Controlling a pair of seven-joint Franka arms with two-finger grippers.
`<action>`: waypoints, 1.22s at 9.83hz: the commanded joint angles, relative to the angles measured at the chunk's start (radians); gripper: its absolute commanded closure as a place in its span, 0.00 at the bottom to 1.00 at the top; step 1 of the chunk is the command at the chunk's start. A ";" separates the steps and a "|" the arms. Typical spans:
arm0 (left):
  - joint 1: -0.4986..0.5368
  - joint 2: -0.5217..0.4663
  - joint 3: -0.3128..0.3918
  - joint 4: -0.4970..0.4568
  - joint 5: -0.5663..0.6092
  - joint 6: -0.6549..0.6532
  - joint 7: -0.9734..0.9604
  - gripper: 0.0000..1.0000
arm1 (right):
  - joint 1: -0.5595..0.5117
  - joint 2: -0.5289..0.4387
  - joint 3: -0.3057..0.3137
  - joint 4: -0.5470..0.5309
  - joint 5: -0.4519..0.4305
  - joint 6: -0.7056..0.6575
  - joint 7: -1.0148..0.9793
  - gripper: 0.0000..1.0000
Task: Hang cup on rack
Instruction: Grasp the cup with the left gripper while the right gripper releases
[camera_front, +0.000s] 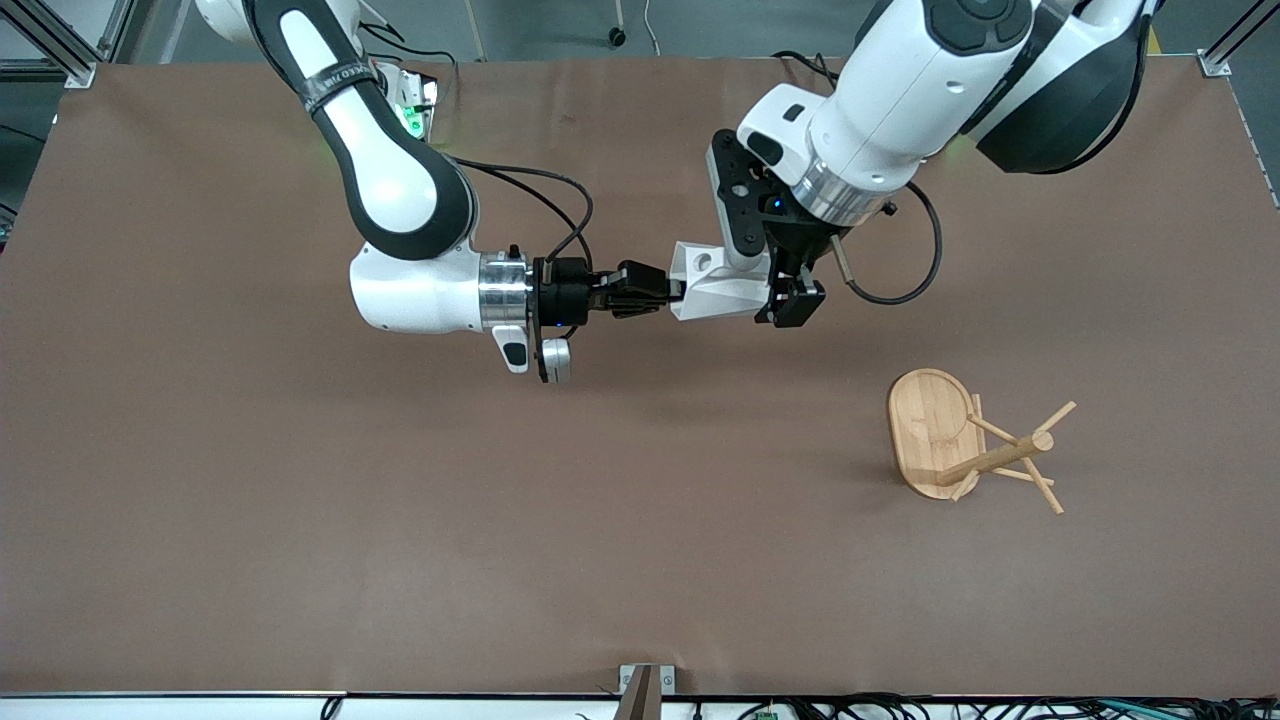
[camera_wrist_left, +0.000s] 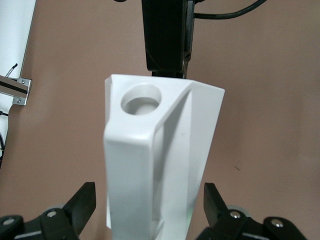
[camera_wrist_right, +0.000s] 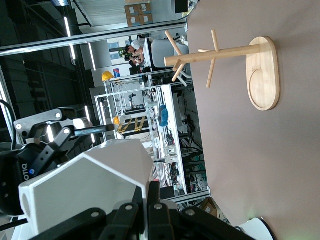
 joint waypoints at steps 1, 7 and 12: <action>-0.007 0.029 -0.007 -0.001 0.029 0.006 0.010 0.13 | -0.011 0.002 0.015 0.001 0.028 -0.003 -0.022 0.95; 0.019 -0.015 -0.001 0.000 0.020 -0.034 -0.025 0.73 | -0.021 -0.005 0.015 -0.010 0.022 -0.008 -0.009 0.00; 0.122 -0.034 0.001 -0.007 0.034 -0.107 -0.346 0.75 | -0.164 -0.091 0.012 -0.086 -0.179 -0.008 -0.011 0.00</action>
